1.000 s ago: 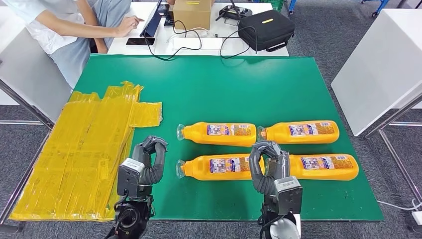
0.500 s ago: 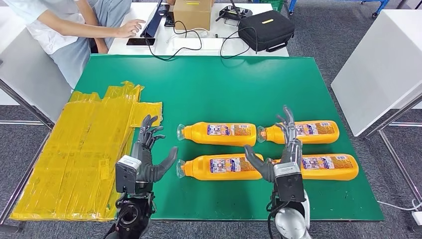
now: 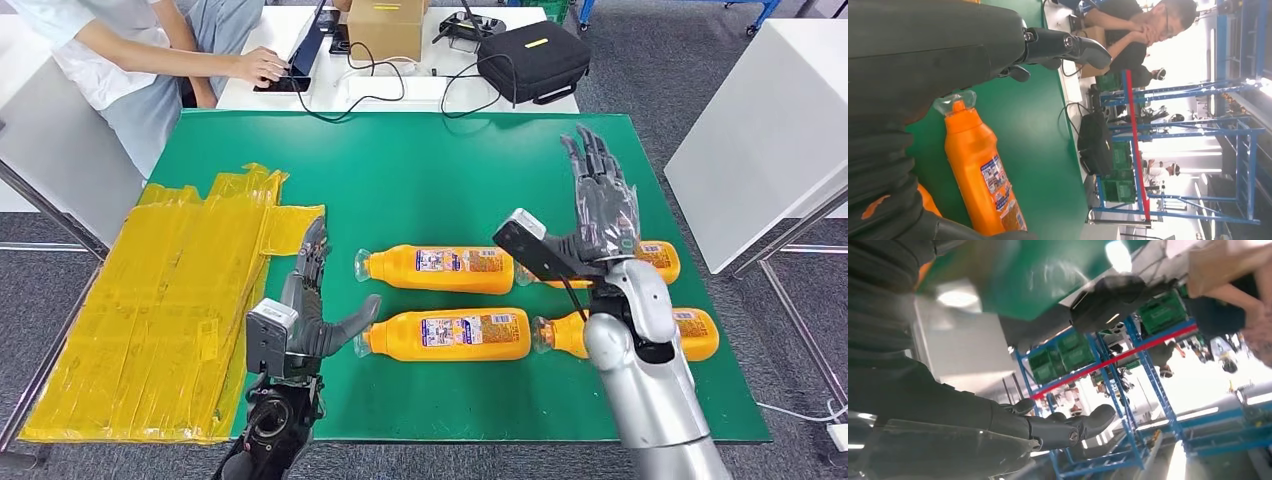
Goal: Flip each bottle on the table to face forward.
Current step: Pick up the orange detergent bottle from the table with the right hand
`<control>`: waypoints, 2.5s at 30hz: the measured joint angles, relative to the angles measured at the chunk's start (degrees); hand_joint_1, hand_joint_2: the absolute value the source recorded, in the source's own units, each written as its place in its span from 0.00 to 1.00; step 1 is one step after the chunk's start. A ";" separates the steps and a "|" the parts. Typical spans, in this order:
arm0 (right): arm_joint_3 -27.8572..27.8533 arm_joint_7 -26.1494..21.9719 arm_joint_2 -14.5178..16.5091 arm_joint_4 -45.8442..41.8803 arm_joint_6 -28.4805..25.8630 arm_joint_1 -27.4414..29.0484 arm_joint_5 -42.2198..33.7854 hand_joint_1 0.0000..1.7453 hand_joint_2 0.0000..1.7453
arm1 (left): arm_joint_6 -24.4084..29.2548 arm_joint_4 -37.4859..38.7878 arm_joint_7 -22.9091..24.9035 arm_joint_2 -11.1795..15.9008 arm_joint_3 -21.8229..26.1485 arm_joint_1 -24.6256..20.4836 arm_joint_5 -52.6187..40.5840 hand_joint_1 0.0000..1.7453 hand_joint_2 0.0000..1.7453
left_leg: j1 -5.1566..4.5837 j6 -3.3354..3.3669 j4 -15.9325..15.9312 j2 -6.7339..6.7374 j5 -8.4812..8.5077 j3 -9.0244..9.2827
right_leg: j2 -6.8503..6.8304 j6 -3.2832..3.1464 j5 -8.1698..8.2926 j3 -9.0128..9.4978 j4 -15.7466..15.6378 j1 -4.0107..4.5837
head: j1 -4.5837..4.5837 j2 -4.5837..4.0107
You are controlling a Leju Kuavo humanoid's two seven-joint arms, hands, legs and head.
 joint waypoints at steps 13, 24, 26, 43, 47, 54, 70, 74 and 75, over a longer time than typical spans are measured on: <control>6.90 -4.14 0.62 14.21 4.11 -10.31 -1.34 0.00 1.00 | -0.28 0.49 -0.27 -0.45 0.05 -0.02 0.60 0.00 1.00 | 0.00 0.01 0.00 -0.12 0.01 -0.06 | -0.12 0.01 -0.02 -0.02 -0.01 -0.01 | 0.01 0.00; 8.63 -4.40 0.94 19.09 3.84 -12.39 -1.57 0.00 1.00 | -0.62 0.56 -0.29 -0.45 0.26 -0.01 0.60 0.00 1.00 | 0.00 0.01 0.00 -0.11 0.01 -0.06 | -0.12 0.01 -0.02 -0.02 0.00 0.00 | 0.01 0.00; 8.74 -4.40 0.96 19.43 3.88 -12.54 -1.59 0.00 1.00 | -0.63 0.56 -0.29 -0.45 0.26 -0.01 0.61 0.00 1.00 | 0.00 0.01 0.00 -0.11 0.01 -0.06 | -0.12 0.01 -0.02 -0.02 0.00 0.00 | 0.01 0.00; 11.88 -2.42 4.00 42.20 7.55 -21.53 -6.31 0.00 1.00 | -2.40 0.49 -1.47 0.16 0.83 -0.33 3.06 0.00 1.00 | 0.00 0.02 0.01 -0.12 0.04 -0.06 | -0.13 0.01 -0.01 -0.01 0.00 -0.01 | 0.01 0.00; 12.12 -1.99 4.57 47.44 5.92 -22.01 -6.33 0.00 1.00 | -3.12 0.68 -1.47 0.16 0.83 -0.87 3.66 0.00 1.00 | -0.01 0.02 0.01 -0.11 0.03 -0.06 | -0.12 0.01 -0.01 -0.02 0.00 -0.01 | 0.01 0.00; 12.77 -1.74 6.21 53.25 5.11 -21.97 -5.57 0.00 1.00 | -3.76 1.54 -1.47 0.14 0.69 -1.80 3.97 0.00 1.00 | 0.01 0.02 0.01 -0.07 0.03 -0.03 | -0.11 0.01 -0.01 -0.04 0.00 0.01 | 0.01 0.00; 14.35 -6.11 10.45 57.78 4.59 -20.36 -5.32 0.00 1.00 | -4.14 3.17 -1.47 0.00 0.16 -2.91 3.65 0.00 1.00 | 0.01 0.02 0.01 -0.06 0.03 -0.03 | -0.10 0.00 -0.01 -0.05 0.00 0.01 | 0.02 0.00; 14.61 -6.32 10.95 58.34 4.85 -19.69 -5.20 0.00 1.00 | -4.24 3.55 -1.47 -0.01 -0.07 -3.13 3.60 0.00 1.00 | 0.01 0.02 0.01 -0.06 0.03 -0.03 | -0.10 0.00 -0.01 -0.05 0.00 0.01 | 0.01 0.00; 14.66 -6.31 11.06 58.50 5.13 -19.56 -5.18 0.00 1.00 | -4.26 3.62 -1.47 -0.01 -0.11 -3.14 3.59 0.00 1.00 | 0.01 0.02 0.01 -0.06 0.03 -0.03 | -0.10 0.00 -0.01 -0.05 0.00 0.01 | 0.01 0.00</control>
